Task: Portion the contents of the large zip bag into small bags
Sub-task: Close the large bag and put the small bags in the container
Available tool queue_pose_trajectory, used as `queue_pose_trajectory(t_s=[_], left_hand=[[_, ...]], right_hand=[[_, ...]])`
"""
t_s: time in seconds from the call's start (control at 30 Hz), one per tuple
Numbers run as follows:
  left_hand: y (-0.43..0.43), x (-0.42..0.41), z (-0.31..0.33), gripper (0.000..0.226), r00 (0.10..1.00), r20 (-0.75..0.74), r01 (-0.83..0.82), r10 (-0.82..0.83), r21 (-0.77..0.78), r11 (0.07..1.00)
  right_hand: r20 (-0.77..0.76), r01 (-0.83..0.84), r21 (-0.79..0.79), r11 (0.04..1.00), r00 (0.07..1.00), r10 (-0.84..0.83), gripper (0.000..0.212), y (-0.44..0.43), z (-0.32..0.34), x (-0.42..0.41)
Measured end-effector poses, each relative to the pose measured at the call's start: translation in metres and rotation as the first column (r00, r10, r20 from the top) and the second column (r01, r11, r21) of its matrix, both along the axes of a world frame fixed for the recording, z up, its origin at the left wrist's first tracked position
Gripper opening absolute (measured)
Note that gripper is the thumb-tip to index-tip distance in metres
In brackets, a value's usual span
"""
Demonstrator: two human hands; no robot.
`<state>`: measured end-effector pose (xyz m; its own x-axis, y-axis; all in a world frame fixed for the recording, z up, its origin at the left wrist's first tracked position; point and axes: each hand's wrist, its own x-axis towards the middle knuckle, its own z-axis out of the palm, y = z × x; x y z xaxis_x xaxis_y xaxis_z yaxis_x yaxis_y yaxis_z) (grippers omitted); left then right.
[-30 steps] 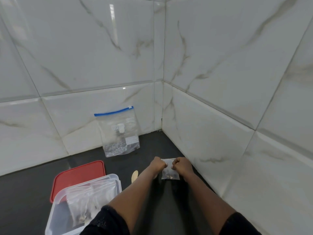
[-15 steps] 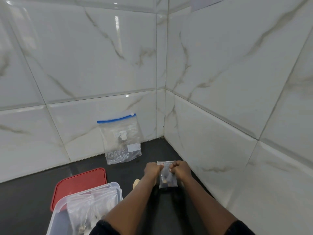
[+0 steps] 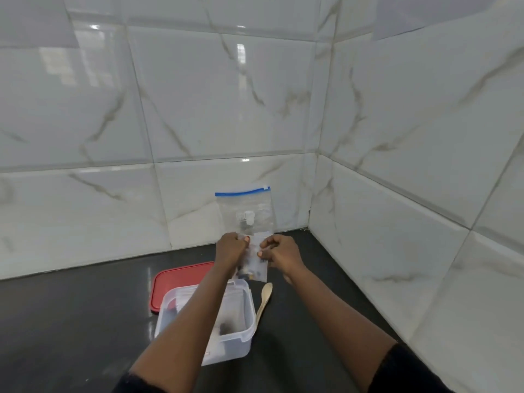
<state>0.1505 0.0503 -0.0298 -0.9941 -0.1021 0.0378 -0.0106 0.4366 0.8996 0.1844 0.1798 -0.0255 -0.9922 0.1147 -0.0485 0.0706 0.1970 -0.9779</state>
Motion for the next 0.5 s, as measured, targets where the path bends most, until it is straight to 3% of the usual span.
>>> queue_pose_trajectory(t_s=[0.1, 0.27, 0.4, 0.5], left_hand=[[-0.032, 0.012, 0.001, 0.028, 0.997, 0.076, 0.016, -0.012, -0.06, 0.998], [-0.072, 0.044, -0.006, 0.012, 0.937, 0.315, 0.126, -0.152, 0.102, 0.987], [-0.097, 0.055, -0.021, 0.007, 0.844, 0.485, 0.258, -0.231, 0.011, 0.966], [-0.104, 0.057, -0.032, 0.008, 0.798, 0.566, 0.322, -0.209, -0.106, 0.941]], right_hand=[[0.01, -0.057, 0.046, 0.997, 0.998, 0.056, 0.028, -0.028, -0.001, 0.01], [0.073, -0.247, 0.303, 0.921, 0.969, 0.235, 0.034, -0.055, -0.014, 0.023], [0.25, -0.485, 0.537, 0.69, 0.873, 0.419, 0.03, -0.075, -0.022, 0.03], [0.275, -0.507, 0.714, 0.482, 0.837, 0.473, 0.01, -0.087, -0.026, 0.035]])
